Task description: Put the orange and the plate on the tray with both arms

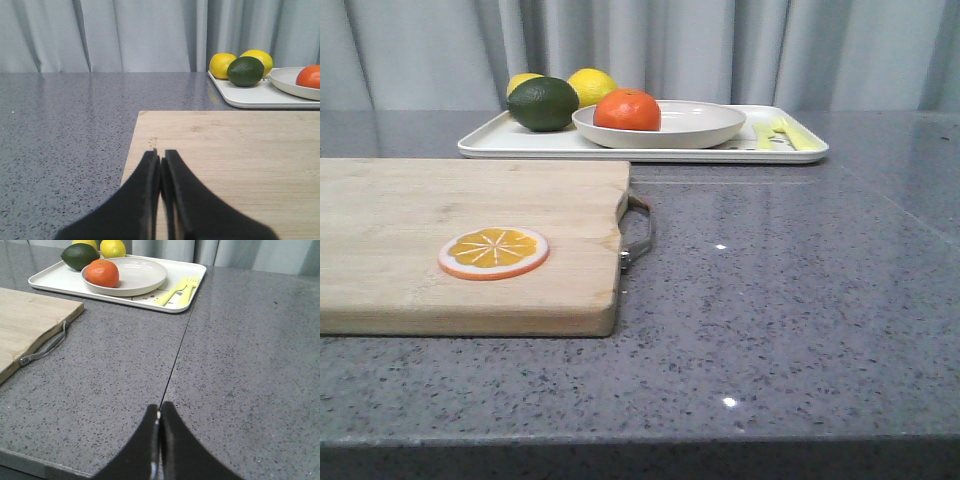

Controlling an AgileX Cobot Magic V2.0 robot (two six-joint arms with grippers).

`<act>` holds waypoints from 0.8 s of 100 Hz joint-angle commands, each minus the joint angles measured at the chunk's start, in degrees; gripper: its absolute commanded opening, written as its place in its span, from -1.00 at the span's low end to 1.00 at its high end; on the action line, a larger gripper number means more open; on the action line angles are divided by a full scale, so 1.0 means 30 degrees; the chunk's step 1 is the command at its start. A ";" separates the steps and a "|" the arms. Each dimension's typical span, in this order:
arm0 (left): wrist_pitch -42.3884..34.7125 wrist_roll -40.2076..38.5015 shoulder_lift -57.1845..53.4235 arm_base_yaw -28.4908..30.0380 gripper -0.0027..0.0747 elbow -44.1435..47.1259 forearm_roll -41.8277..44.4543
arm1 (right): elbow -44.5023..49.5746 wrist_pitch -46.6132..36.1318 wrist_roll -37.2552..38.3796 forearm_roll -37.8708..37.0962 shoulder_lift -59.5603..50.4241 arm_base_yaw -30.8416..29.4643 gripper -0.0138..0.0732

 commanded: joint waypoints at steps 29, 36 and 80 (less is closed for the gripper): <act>-0.1358 -0.0232 -0.0628 0.0067 -0.98 0.0183 -0.0191 | -0.0397 -0.1447 -0.0150 -0.0048 -0.0105 -0.0043 -0.84; -0.1358 -0.0232 -0.0628 0.0067 -0.98 0.0183 -0.0191 | -0.0397 -0.1447 -0.0150 -0.0048 -0.0105 -0.0043 -0.84; -0.1358 -0.0232 -0.0628 0.0067 -0.98 0.0183 -0.0191 | -0.0089 -0.2723 -0.0150 -0.0104 -0.0105 -0.0084 -0.84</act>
